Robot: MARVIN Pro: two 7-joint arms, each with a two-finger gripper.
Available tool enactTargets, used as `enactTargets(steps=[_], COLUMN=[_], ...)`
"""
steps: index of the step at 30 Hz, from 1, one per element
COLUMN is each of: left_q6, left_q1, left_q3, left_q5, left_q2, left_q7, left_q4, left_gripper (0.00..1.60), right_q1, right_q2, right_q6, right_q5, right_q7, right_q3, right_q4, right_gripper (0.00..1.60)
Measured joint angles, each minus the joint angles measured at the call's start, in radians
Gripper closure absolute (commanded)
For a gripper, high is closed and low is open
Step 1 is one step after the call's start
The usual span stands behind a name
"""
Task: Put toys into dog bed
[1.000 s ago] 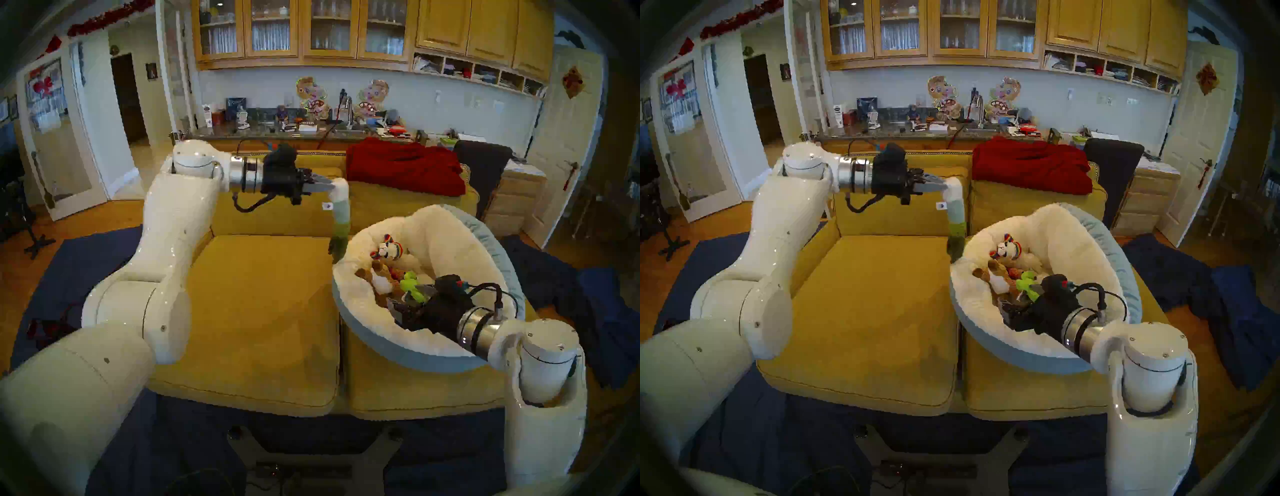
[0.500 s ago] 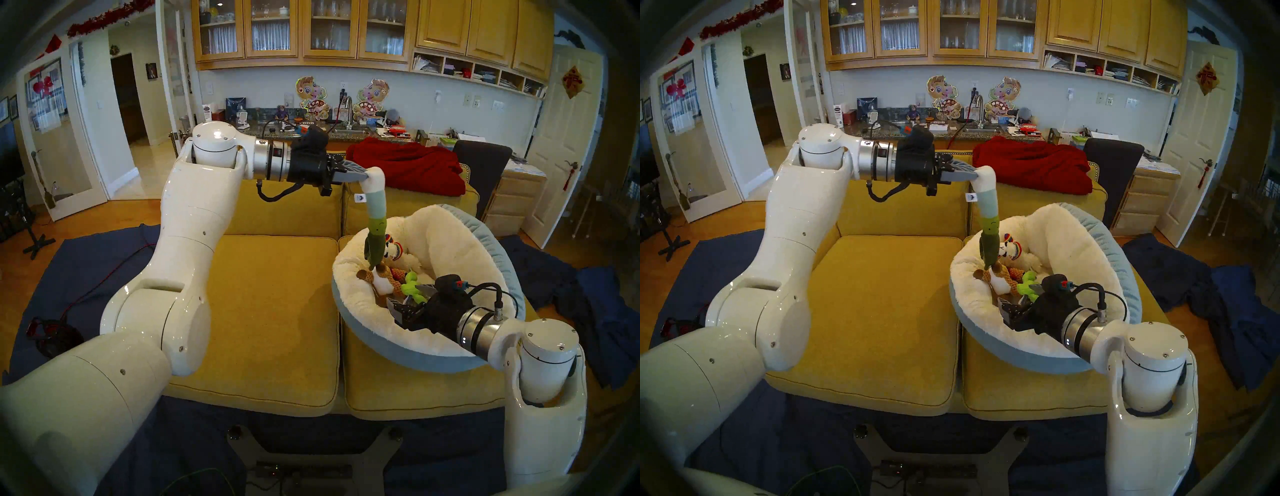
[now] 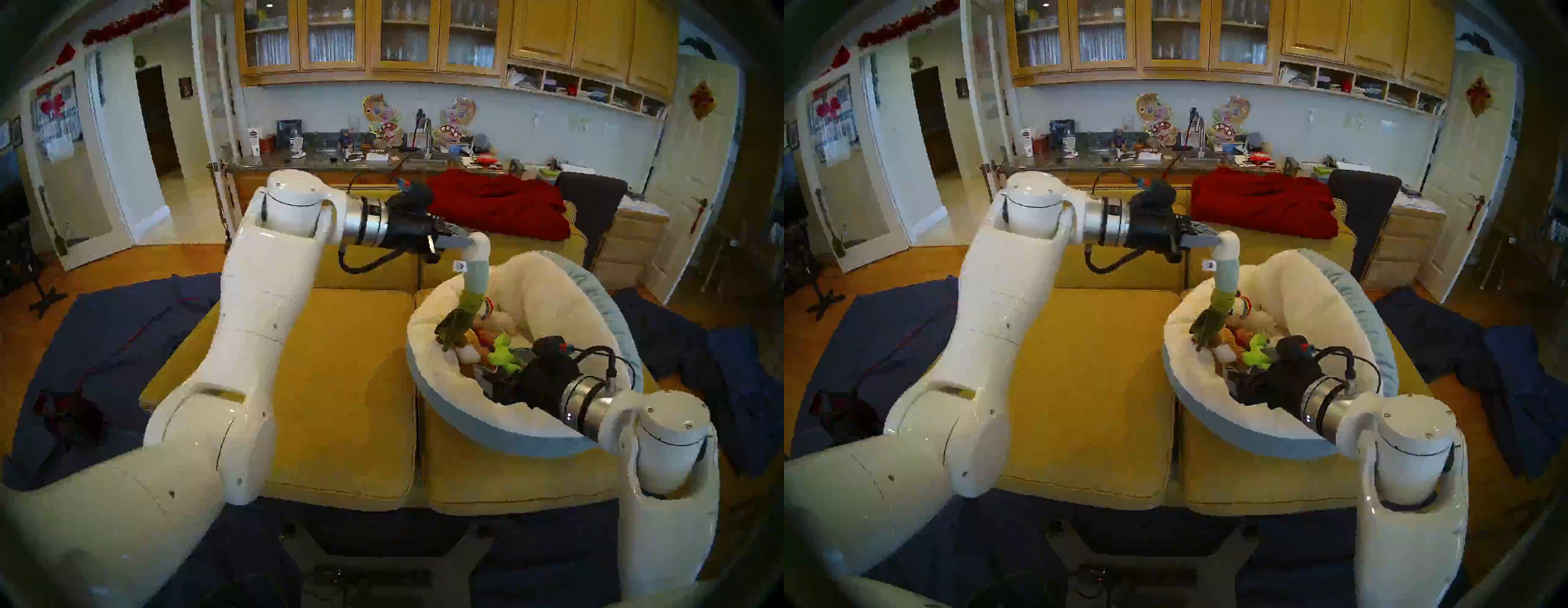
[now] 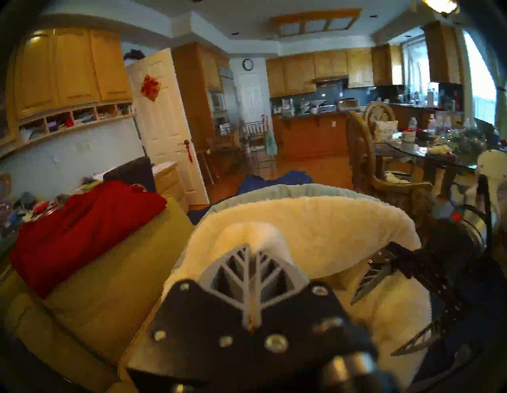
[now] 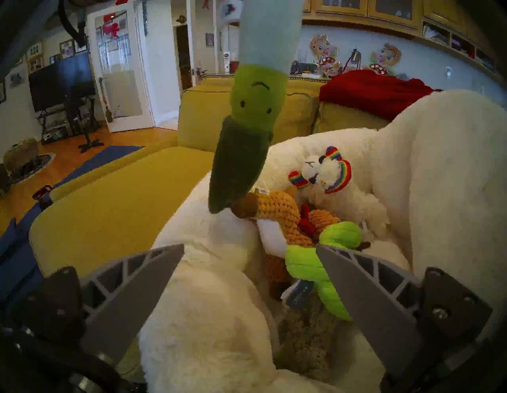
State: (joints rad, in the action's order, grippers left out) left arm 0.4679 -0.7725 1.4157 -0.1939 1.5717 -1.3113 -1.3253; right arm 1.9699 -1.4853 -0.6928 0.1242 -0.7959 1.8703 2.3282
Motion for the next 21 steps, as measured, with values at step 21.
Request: enactTargets(steps=[21], left_q6=[0.332], left_q1=[-0.064], left_q3=[0.009], left_q5=[-0.109], left_q2=[0.088], left_q7=[0.273], left_q4=[-0.257], left_gripper=[1.6], right_q1=[0.0], right_q2=[0.0], right_q6=[0.0], right_q5=[0.001], right_q7=[0.0], right_q3=[0.0], right_q4=[0.009], right_gripper=[0.0])
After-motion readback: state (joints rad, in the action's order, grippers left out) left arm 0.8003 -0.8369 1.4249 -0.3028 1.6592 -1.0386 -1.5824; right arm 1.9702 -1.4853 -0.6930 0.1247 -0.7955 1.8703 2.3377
